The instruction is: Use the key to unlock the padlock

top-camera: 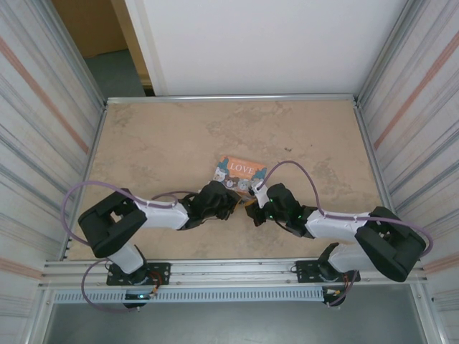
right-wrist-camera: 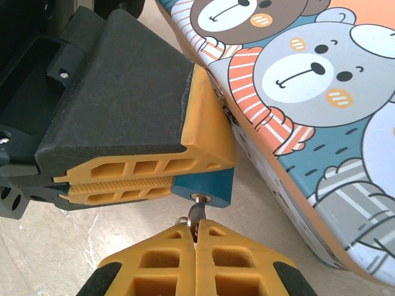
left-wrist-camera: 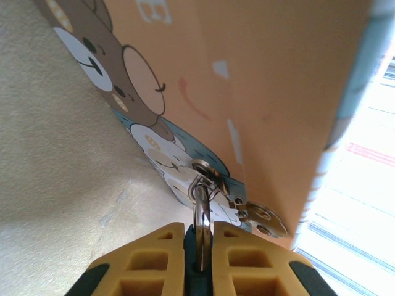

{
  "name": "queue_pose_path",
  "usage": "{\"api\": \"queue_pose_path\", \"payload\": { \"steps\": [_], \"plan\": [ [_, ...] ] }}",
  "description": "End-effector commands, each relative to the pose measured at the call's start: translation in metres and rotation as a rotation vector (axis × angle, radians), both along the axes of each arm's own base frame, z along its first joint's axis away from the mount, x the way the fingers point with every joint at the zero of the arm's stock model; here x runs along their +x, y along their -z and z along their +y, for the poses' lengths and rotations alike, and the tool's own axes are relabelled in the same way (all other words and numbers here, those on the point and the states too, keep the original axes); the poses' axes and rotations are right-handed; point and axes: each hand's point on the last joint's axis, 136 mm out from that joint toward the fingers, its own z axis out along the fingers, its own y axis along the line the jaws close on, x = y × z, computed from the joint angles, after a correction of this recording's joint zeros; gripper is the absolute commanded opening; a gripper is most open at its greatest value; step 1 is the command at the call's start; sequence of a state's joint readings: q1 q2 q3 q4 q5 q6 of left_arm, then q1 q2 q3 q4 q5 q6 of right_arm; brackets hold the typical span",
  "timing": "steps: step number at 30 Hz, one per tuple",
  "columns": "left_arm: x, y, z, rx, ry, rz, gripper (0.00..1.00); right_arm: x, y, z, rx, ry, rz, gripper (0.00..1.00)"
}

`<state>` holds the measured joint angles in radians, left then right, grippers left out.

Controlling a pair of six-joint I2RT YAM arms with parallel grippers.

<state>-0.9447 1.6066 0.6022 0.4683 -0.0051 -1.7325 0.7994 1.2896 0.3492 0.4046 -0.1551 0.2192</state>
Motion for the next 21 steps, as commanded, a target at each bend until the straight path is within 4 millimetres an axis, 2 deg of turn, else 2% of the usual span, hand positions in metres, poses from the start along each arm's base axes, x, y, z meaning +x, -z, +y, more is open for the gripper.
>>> {"api": "queue_pose_path", "payload": {
  "steps": [1,4,9,16,21],
  "plan": [
    [-0.025,-0.002,-0.020,-0.040,0.112,0.036,0.17,0.011,0.020,-0.023,-0.054,0.125,0.037,0.00],
    [-0.025,-0.004,-0.017,-0.020,0.114,0.018,0.29,0.010,0.019,-0.022,-0.040,0.122,0.049,0.00],
    [-0.022,-0.015,-0.006,0.040,0.125,-0.022,0.44,0.009,0.018,-0.022,0.000,0.129,0.083,0.00],
    [-0.018,-0.042,0.022,0.159,0.121,-0.113,0.51,0.004,0.015,-0.025,0.071,0.130,0.154,0.00],
    [-0.011,-0.082,0.044,0.307,0.138,-0.252,0.52,-0.006,0.013,-0.031,0.134,0.153,0.277,0.00]
  ]
}}
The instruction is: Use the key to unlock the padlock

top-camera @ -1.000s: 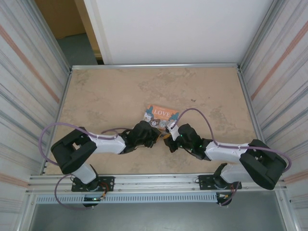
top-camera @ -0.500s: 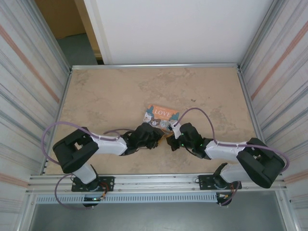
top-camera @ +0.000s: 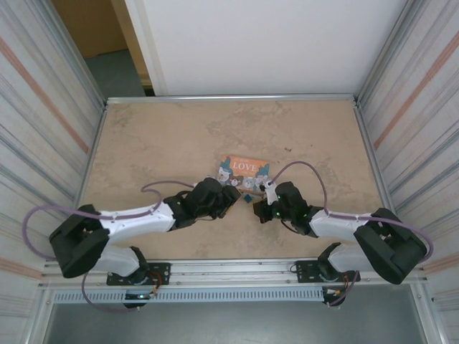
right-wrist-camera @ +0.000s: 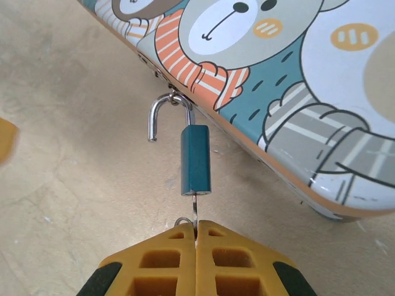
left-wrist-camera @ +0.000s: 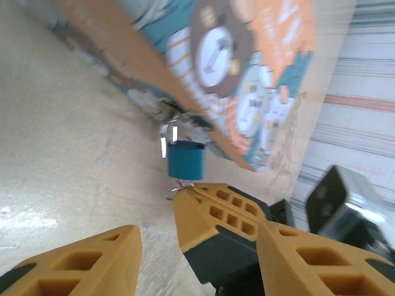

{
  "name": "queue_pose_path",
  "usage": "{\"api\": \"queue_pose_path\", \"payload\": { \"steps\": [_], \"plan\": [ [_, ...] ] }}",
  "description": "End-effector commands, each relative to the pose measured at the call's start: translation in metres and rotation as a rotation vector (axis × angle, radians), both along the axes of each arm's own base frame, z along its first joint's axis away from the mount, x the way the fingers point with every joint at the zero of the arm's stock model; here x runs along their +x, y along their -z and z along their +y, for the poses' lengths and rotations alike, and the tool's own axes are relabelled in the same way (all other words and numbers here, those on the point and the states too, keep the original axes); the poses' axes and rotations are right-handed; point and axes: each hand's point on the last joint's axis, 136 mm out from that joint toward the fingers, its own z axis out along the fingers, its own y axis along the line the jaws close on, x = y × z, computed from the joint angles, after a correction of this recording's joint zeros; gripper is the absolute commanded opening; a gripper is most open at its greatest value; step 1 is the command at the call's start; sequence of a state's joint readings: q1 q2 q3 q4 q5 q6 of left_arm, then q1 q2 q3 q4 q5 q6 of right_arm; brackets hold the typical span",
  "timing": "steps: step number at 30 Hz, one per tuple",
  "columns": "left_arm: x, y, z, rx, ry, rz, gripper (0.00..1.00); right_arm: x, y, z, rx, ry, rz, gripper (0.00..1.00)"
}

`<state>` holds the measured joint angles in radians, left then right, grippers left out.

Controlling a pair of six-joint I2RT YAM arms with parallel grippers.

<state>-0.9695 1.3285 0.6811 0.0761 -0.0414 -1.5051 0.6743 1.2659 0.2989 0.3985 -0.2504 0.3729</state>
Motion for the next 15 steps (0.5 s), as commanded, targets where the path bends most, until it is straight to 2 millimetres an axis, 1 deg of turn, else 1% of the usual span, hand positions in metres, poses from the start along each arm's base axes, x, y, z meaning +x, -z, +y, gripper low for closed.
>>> {"api": "queue_pose_path", "payload": {
  "steps": [1,5,8,12,15],
  "plan": [
    [0.011,-0.030,0.027,0.178,0.008,-0.150,0.52,-0.015,0.001,-0.005,0.062,0.016,0.126,0.00],
    [0.018,-0.065,0.047,0.297,-0.005,-0.271,0.52,-0.025,0.004,-0.013,0.079,0.032,0.210,0.00],
    [0.022,-0.080,0.057,0.341,-0.026,-0.323,0.53,-0.031,0.008,-0.016,0.108,0.049,0.283,0.00],
    [0.023,-0.086,0.065,0.365,-0.048,-0.343,0.53,-0.034,0.017,-0.024,0.115,0.088,0.339,0.00],
    [0.022,-0.085,0.070,0.380,-0.051,-0.348,0.54,-0.034,0.023,-0.028,0.121,0.111,0.359,0.00]
  ]
}}
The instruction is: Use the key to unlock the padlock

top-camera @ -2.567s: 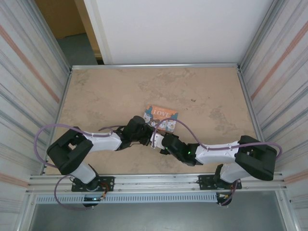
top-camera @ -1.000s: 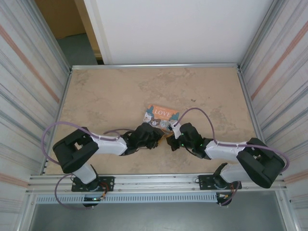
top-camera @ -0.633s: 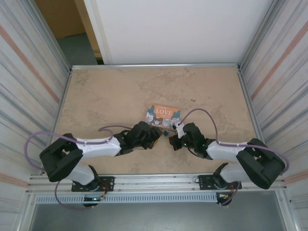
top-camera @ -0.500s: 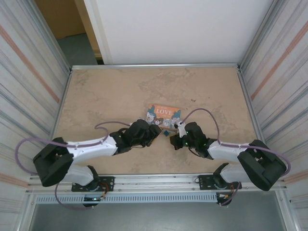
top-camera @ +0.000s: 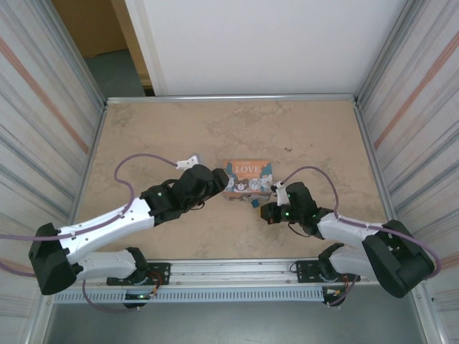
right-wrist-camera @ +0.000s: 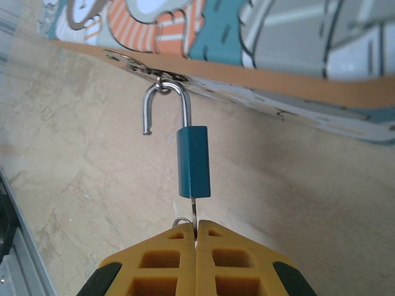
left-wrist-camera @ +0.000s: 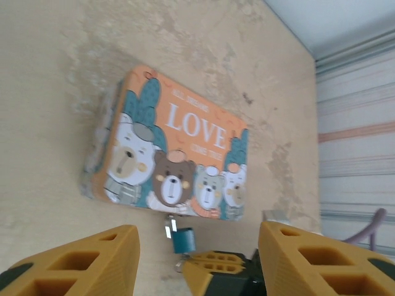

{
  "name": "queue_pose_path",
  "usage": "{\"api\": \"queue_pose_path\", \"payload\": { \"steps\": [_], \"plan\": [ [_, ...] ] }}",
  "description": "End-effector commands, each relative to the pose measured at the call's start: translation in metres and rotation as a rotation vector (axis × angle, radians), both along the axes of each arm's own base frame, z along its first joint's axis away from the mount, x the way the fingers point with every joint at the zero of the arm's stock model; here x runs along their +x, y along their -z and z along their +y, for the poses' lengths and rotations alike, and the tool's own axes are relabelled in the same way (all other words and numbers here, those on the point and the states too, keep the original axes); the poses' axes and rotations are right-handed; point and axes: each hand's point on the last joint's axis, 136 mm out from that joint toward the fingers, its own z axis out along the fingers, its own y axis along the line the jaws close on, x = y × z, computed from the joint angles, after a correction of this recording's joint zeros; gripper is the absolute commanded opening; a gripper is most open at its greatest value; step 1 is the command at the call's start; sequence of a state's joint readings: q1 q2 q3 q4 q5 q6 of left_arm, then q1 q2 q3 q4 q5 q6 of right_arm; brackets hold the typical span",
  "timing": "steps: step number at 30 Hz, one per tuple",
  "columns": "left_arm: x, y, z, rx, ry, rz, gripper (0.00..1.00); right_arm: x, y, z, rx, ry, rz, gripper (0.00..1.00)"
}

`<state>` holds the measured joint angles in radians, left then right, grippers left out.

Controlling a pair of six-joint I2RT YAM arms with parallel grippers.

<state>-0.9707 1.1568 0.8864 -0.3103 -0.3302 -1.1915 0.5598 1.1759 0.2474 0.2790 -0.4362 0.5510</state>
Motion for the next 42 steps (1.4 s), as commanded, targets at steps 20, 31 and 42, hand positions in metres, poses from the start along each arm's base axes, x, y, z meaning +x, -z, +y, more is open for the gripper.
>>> {"api": "queue_pose_path", "payload": {
  "steps": [20,31,42],
  "plan": [
    [-0.007,-0.008,0.042,0.094,-0.053,-0.092,0.56,-0.012,0.026,-0.012,-0.047,0.031,0.145,0.04],
    [-0.007,-0.007,0.044,0.091,-0.046,-0.110,0.59,-0.011,0.015,-0.018,-0.065,0.039,0.110,0.23],
    [-0.008,-0.006,0.043,0.107,-0.014,-0.139,0.66,-0.003,-0.030,-0.031,-0.017,0.077,-0.014,0.49]
  ]
}}
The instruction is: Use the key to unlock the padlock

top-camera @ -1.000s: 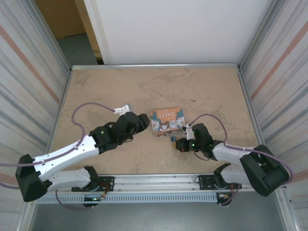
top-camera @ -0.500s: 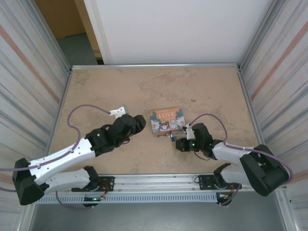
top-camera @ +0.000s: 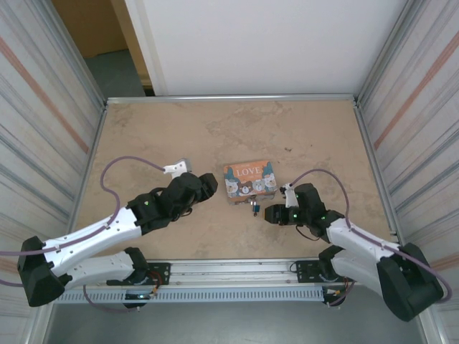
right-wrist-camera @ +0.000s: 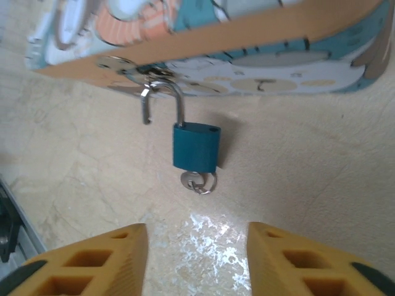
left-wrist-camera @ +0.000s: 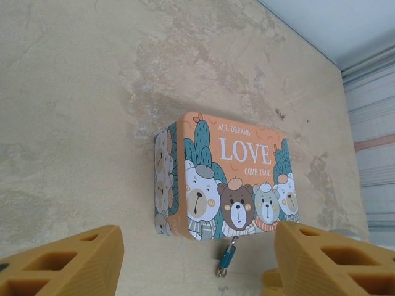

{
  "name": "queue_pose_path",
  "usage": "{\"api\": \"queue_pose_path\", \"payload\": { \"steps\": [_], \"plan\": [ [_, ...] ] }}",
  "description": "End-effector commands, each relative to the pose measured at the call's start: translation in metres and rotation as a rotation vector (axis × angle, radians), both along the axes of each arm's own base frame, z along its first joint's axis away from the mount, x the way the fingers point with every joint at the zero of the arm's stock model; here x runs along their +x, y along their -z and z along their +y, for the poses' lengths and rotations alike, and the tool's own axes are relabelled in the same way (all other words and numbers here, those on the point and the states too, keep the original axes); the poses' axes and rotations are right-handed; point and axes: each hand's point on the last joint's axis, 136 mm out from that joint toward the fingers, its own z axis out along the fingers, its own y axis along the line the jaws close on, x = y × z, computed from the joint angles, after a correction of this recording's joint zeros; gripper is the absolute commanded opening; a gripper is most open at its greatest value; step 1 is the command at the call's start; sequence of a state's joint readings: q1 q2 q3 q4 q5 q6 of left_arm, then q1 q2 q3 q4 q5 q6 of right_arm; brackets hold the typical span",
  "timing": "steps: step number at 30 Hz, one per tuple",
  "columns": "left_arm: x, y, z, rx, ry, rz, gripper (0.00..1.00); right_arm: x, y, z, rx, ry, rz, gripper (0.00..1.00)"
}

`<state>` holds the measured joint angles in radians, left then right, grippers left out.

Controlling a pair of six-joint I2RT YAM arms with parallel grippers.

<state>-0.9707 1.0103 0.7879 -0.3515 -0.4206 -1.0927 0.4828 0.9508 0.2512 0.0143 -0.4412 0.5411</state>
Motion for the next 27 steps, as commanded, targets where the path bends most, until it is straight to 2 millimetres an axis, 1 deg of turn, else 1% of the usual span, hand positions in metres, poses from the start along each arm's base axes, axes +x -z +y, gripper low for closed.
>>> {"api": "queue_pose_path", "payload": {
  "steps": [1,5,9,11,14,18,21,25,27],
  "plan": [
    [0.002,-0.007,0.003,0.011,0.007,-0.053,0.67,0.006,-0.021,-0.004,0.011,0.016,-0.052,0.53],
    [0.001,-0.006,0.001,0.004,0.025,-0.065,0.71,0.012,-0.042,-0.005,0.069,0.046,-0.092,0.70],
    [0.003,-0.001,-0.001,-0.011,0.052,-0.054,0.72,0.015,-0.055,-0.005,0.116,0.066,-0.108,0.91],
    [0.004,0.002,-0.002,-0.021,0.067,-0.042,0.73,0.017,-0.058,-0.004,0.133,0.070,-0.107,1.00],
    [0.007,0.008,-0.006,-0.050,0.105,-0.018,0.73,0.019,-0.062,0.000,0.157,0.062,-0.105,0.99],
    [0.013,0.016,-0.015,-0.146,0.188,0.023,0.72,0.023,-0.060,0.007,0.167,0.038,-0.081,0.99],
    [0.018,0.025,-0.015,-0.185,0.217,0.063,0.71,0.028,-0.055,0.009,0.156,0.035,-0.065,0.99],
    [0.023,0.033,-0.015,-0.191,0.249,0.095,0.71,0.036,-0.054,0.012,0.151,0.031,-0.080,0.99],
    [0.027,0.037,-0.016,-0.199,0.263,0.112,0.71,0.040,-0.049,0.014,0.142,0.027,-0.069,0.99]
  ]
}}
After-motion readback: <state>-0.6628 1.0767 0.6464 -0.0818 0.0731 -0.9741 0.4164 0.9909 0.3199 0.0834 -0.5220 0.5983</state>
